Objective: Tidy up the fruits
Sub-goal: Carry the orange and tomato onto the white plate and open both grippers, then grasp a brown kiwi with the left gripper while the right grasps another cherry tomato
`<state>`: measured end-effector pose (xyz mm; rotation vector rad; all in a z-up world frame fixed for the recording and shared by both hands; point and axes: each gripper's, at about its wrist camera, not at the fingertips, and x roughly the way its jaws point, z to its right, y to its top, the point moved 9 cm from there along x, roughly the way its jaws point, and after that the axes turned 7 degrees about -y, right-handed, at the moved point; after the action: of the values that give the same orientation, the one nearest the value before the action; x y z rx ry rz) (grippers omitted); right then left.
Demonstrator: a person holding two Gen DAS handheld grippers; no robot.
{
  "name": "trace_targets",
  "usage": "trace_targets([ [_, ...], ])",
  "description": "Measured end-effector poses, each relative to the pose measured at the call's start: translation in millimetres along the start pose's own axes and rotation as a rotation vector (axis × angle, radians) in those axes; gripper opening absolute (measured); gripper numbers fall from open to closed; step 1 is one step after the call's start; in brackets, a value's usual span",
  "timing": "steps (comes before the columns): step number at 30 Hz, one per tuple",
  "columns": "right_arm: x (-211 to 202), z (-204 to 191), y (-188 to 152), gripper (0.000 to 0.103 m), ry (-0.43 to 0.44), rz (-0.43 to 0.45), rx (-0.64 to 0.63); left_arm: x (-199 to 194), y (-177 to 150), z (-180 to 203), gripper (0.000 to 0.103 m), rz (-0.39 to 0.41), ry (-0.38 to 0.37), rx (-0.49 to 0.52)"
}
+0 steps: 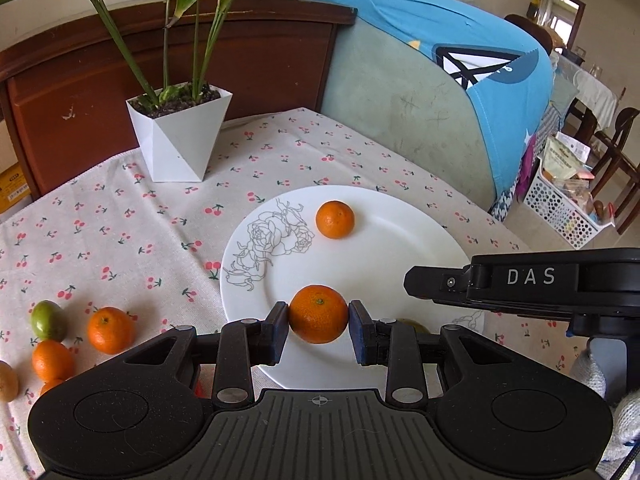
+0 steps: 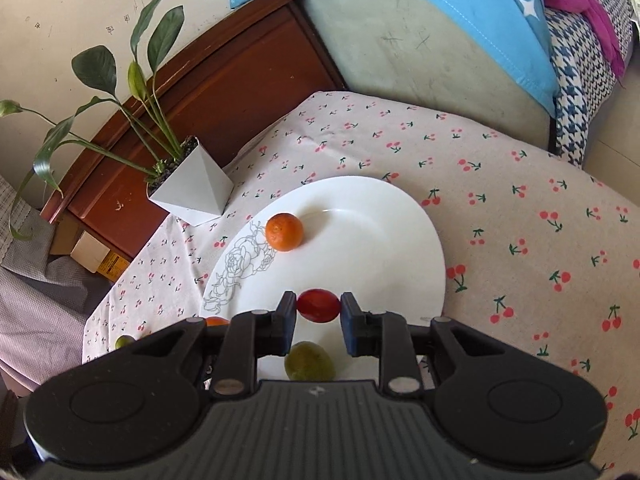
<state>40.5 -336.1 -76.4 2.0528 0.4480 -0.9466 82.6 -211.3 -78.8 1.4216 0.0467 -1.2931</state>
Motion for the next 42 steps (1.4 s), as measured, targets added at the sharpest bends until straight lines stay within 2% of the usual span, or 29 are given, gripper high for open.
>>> trace_targets([
  [2,0.3,0.2,-0.5,0.027,0.01,-0.005,0.017,-1.6,2.1,0.4,0.032,0.005,-0.007,-0.009],
  [4,-1.1,0.3,1.6,0.027,0.013,0.007,0.02,-5.7,4.9,1.1,0.045,0.017,-0.011,-0.012],
  [5,-2.4,0.4,3.4,0.027,0.013,0.017,0.02,-8.3,6.4,0.9,0.048,0.025,-0.005,-0.011],
  [13,-10.7,-16.4,7.4,0.028,0.092,0.043,-0.007,-32.4,18.2,-16.7,0.053,0.076,0.016,-0.046],
  [25,-18.2,-86.2,-34.3,0.028,0.211,0.044,-0.298,-67.9,16.4,-77.7,0.053,0.124,0.125,-0.143],
  [29,-14.2,-107.0,-56.4,0.028,0.247,0.017,-0.388,-82.8,16.0,-101.0,0.058,0.144,0.176,-0.174],
  [36,-4.3,-127.2,-88.0,0.028,0.244,-0.011,-0.525,-100.9,5.4,-139.7,0.058,0.15,0.264,-0.221],
  [42,8.3,-128.6,-98.2,0.028,0.202,-0.008,-0.598,-108.4,-15.1,-170.6,0.058,0.12,0.332,-0.303],
])
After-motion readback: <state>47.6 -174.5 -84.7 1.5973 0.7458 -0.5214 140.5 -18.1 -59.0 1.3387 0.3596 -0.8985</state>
